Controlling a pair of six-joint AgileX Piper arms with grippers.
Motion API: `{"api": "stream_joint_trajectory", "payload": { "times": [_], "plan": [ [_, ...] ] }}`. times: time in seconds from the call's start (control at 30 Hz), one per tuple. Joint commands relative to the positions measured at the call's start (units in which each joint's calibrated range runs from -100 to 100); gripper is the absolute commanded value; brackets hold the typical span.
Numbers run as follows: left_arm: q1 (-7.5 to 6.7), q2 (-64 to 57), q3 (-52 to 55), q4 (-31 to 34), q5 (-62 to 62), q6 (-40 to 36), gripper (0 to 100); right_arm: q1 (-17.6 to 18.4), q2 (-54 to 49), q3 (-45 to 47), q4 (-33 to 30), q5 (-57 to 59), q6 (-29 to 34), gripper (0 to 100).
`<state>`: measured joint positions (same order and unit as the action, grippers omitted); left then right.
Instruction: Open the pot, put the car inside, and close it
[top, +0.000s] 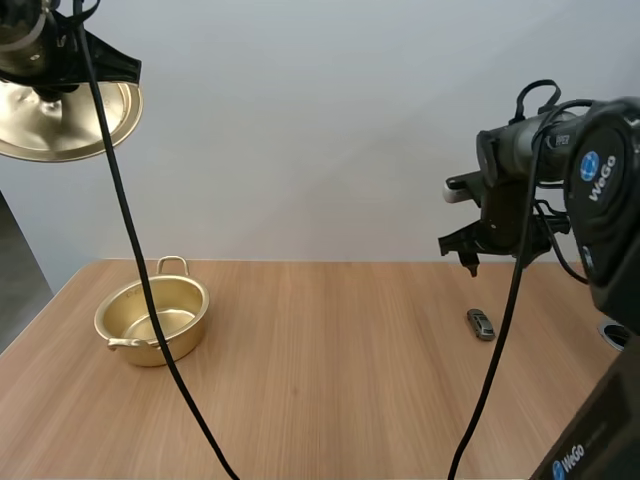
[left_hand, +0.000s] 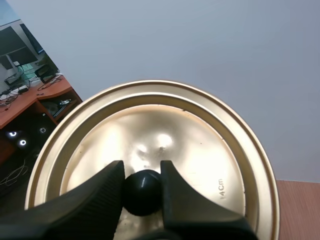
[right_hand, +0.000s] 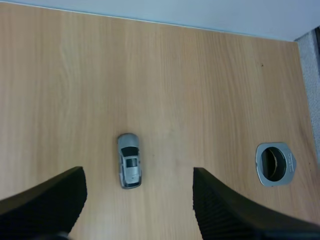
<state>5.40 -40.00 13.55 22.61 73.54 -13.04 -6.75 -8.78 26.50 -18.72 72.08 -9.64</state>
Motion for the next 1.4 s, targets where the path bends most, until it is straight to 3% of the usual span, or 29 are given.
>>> {"api": "stream_joint_trajectory", "payload": {
  "times": [0.0,0.17,0.47,0.77,0.97,1.37],
  "plan": [
    [0.01,0.0,0.0,0.0,2.1,0.0,0,-2.4,2.0,0.0,1.1,-2.0,-1.2,100],
    [0.01,0.0,0.2,-0.7,3.2,0.0,0,-3.8,4.6,0.0,8.7,-3.7,-6.1,100],
    [0.01,0.0,0.2,-1.4,3.8,0.3,0,-3.8,5.7,0.0,14.2,-0.9,-9.7,100],
    [0.01,0.0,0.2,-1.4,4.4,0.3,0,-3.8,5.7,1.1,15.1,-1.9,-9.7,100],
    [0.01,0.0,0.2,-1.4,4.7,0.3,0,-3.8,5.8,8.2,15.0,-12.8,-11.7,100],
    [0.01,0.0,0.2,-1.4,8.8,0.3,0,-3.8,10.0,9.4,9.1,-18.1,-11.6,100]
  ]
}}
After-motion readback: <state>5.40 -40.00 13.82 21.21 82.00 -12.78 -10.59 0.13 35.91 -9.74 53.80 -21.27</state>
